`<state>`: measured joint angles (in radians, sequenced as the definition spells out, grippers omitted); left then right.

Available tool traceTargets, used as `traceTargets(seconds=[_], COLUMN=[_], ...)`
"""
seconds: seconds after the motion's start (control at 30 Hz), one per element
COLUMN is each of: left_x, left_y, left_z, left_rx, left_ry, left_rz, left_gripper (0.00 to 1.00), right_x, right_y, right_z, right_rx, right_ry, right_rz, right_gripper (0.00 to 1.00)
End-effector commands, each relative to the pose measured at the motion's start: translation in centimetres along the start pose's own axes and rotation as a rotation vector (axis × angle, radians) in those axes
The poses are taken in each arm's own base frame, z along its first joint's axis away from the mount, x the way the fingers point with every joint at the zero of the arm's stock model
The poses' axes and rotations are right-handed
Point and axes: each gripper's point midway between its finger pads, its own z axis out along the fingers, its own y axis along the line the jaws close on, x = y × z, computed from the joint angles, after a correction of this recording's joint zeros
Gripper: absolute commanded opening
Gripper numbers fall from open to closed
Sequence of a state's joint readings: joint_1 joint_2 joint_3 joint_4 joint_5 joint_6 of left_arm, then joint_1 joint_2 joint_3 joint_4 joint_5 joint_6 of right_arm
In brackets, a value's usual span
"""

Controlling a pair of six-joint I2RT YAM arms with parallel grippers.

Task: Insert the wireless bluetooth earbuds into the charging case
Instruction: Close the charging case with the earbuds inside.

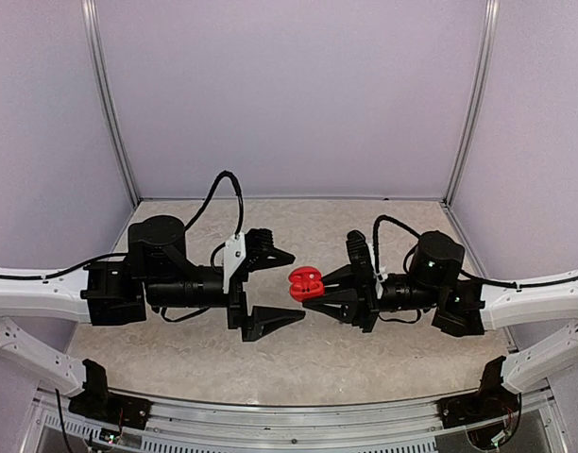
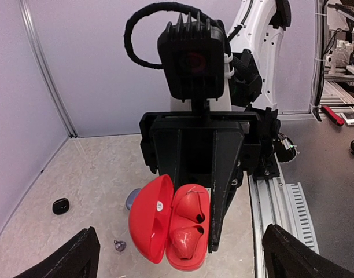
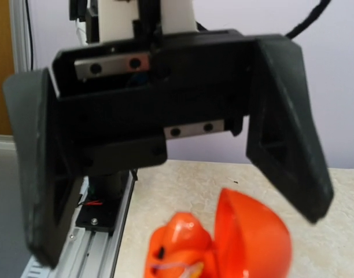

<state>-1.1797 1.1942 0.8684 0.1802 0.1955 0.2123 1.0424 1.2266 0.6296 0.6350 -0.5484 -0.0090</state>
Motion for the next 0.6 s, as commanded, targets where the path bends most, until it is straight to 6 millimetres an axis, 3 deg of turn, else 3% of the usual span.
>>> traceTargets(seconds=[0.0,0.57], left_x=[-0.3,-0.5], left_y=[-1.0,-4.8], left_z=[0.4,-0.4], left_rx=[0.05,0.15], left_ry=[-0.02,-0.056], left_rz=[0.031,0.175], left_gripper=[0.97,0.91], right_x=[-1.3,-0.7], right_y=[0.3,0.0], right_z=[0.4,0.6], right_rx=[-0.027,-0.014], right_ry=[-0.028,-0.024], right_rz=[-0.01,0.038], right_gripper=[0.0,0.0])
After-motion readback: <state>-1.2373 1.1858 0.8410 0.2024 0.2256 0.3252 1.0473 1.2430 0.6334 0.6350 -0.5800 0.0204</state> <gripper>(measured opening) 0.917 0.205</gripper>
